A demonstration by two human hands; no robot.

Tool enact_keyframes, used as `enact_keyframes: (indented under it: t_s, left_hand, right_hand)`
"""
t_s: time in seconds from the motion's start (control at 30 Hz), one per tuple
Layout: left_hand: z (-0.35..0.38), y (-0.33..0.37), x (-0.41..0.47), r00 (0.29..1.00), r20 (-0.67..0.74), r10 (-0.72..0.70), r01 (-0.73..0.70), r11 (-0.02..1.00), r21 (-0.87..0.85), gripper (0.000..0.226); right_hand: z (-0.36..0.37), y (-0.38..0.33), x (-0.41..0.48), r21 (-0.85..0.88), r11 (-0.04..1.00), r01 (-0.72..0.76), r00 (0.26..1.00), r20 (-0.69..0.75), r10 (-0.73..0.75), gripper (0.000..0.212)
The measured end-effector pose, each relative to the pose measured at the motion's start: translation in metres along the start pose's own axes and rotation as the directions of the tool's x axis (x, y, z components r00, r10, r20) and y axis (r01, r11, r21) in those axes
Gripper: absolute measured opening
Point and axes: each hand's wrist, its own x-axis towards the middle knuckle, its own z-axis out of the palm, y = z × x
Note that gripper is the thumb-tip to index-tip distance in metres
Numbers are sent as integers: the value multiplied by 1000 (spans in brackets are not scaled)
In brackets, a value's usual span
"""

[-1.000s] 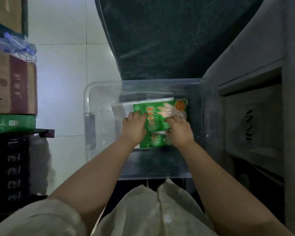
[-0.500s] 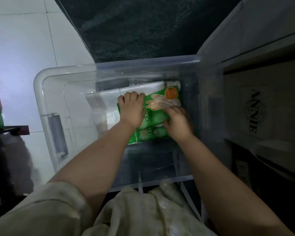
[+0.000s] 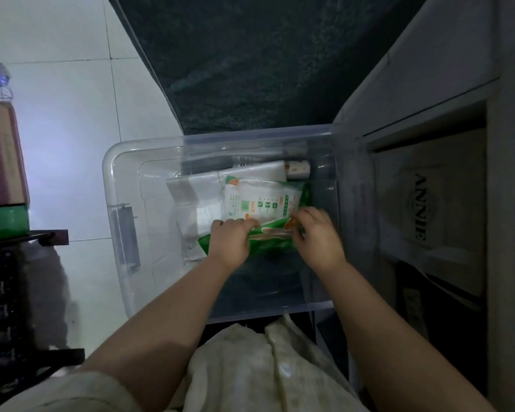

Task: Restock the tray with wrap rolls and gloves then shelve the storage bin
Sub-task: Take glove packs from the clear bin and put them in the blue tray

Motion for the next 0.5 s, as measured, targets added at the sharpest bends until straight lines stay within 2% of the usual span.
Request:
enact_keyframes:
  t_s: [0.13,0.27,0.33,0.4,0.5]
  left_hand:
    - [-2,1,21,999,2,38,-38,999,-3,37]
    - [0,10,70,994,-13,108,-105,985,135,33]
    - [4,8,86,989,3,149,-147,973,181,42]
    - [10,3,93,984,43,171,-177,966,191,63]
    - [20,0,90,987,69,145,-158,959,235,87]
  right_hand:
    - [5,-3,13,-27,1000,-13,1000,-7,13,34]
    - [22,5,30,-81,995,-59,998,23,61,29]
    - [28,11,39,-92,991,-94,995,5,95,28]
    - [32,16,46,-99,989,-114,994,-7,113,28]
    - [35,20,54,-124,985,-121,993,-12,121,25]
